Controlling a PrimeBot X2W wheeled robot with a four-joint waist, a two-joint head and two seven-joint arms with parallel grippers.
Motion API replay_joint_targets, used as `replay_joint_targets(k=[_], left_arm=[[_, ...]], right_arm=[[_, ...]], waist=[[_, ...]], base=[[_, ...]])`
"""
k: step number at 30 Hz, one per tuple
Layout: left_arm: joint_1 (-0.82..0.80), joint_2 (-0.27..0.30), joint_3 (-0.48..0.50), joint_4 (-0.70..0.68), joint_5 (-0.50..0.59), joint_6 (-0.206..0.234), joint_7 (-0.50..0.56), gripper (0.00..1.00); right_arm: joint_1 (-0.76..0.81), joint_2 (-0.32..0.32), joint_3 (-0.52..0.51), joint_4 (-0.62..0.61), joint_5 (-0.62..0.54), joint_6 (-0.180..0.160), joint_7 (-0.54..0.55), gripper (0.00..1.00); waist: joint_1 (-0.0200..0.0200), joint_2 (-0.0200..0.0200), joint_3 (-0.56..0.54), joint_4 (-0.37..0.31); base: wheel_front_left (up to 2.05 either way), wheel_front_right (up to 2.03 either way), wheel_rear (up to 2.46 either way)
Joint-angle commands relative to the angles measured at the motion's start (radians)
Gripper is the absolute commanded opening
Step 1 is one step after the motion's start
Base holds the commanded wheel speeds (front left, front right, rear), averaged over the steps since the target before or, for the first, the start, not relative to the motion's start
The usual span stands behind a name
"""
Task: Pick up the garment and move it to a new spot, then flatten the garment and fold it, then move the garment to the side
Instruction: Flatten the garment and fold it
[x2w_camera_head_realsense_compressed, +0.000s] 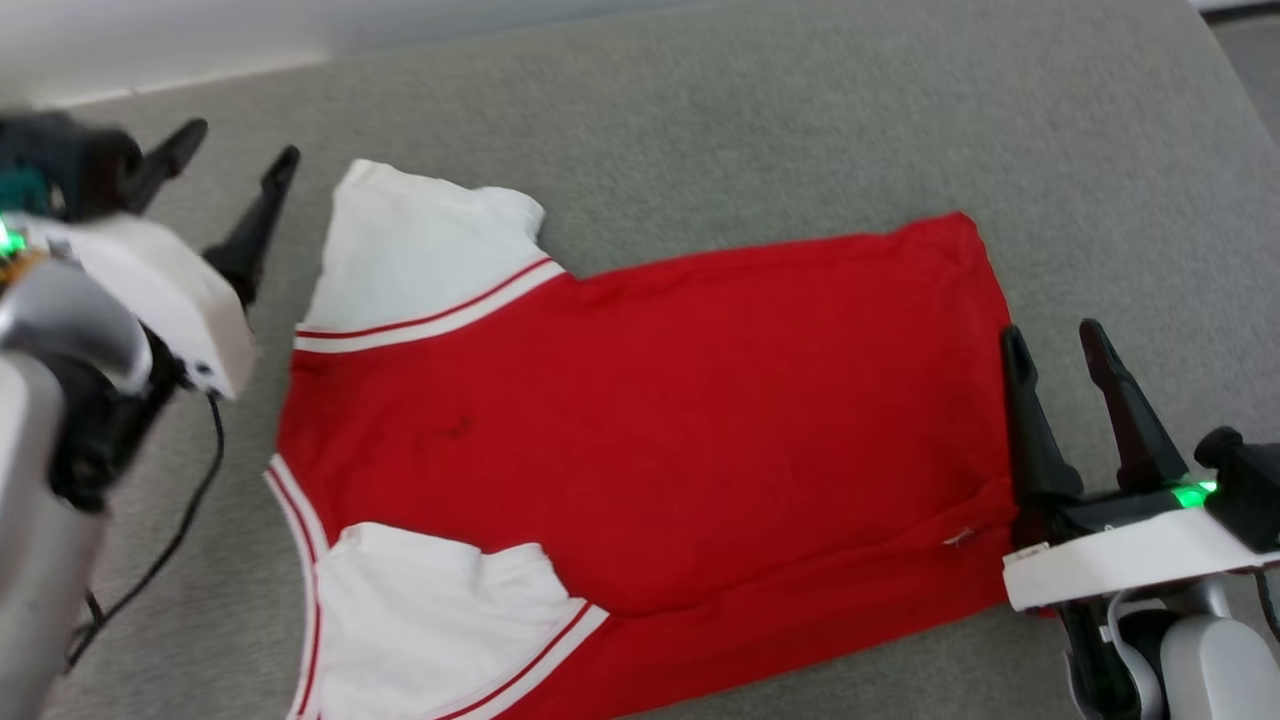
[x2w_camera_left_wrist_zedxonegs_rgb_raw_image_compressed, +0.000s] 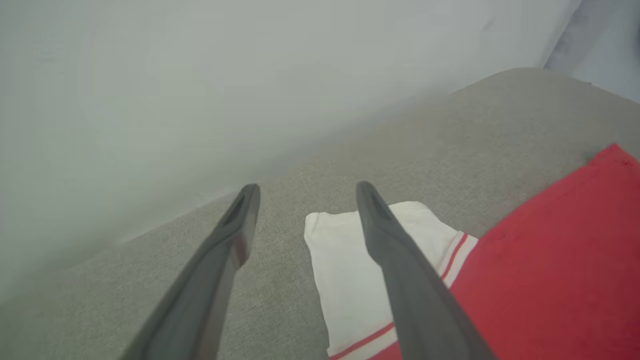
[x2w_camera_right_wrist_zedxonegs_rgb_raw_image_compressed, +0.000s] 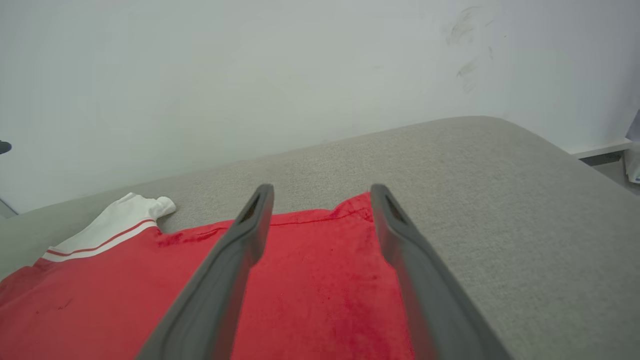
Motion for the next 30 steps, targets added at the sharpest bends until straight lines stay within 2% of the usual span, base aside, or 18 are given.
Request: replay_joint_targets(k=[1, 7, 13, 19, 26, 27, 28, 29, 30], left_arm=[[-0.042, 0.014, -0.012, 0.020, -0.025, -0.004, 0.046, 1.00], [-0.268, 0.104, -0.078, 0.159, -0.149, -0.006, 0.377, 1.00], [-0.429, 0.126, -0.087, 0.284, -0.249, 0.011, 0.669, 1.00], [-0.496, 0.129, -0.117, 0.328, -0.287, 0.014, 0.827, 1.00], [-0.498, 0.129, -0.166, 0.357, -0.269, 0.012, 0.881, 1.00], [-0.492, 0.128, -0.172, 0.363, -0.268, 0.011, 0.886, 0.72], [-0.487, 0.130, -0.178, 0.368, -0.264, 0.010, 0.888, 0.06], [-0.484, 0.130, -0.182, 0.372, -0.262, 0.010, 0.882, 0.00], [-0.481, 0.126, -0.182, 0.376, -0.268, 0.009, 0.878, 0.00]], right_arm=[[-0.019, 0.007, 0.009, 0.001, 0.003, 0.000, -0.010, 1.00], [-0.060, 0.014, 0.047, 0.018, 0.014, 0.000, -0.034, 1.00], [-0.086, 0.017, 0.076, 0.043, 0.028, 0.000, -0.054, 1.00], [-0.103, 0.017, 0.096, 0.077, 0.055, 0.000, -0.081, 1.00], [-0.123, 0.017, 0.116, 0.113, 0.069, 0.000, -0.106, 1.00], [-0.127, 0.017, 0.116, 0.115, 0.068, 0.000, -0.108, 1.00], [-0.131, 0.016, 0.116, 0.118, 0.069, 0.000, -0.108, 1.00], [-0.134, 0.017, 0.116, 0.121, 0.067, 0.000, -0.108, 1.00], [-0.136, 0.017, 0.114, 0.124, 0.065, 0.000, -0.106, 1.00]], waist=[[-0.0001, 0.0000, 0.059, -0.052], [-0.0001, 0.0000, 0.131, -0.109], [-0.0001, 0.0000, 0.190, -0.152], [-0.0001, 0.0000, 0.233, -0.175], [-0.0001, 0.0000, 0.257, -0.180], [-0.0001, 0.0000, 0.257, -0.179], [-0.0001, 0.0000, 0.258, -0.179], [-0.0001, 0.0000, 0.257, -0.178], [-0.0001, 0.0000, 0.256, -0.176]], base=[[0.00, 0.00, 0.00], [0.00, 0.00, 0.00], [0.00, 0.00, 0.00], [0.00, 0.00, 0.00], [0.00, 0.00, 0.00], [0.00, 0.00, 0.00], [0.00, 0.00, 0.00], [0.00, 0.00, 0.00], [0.00, 0.00, 0.00]])
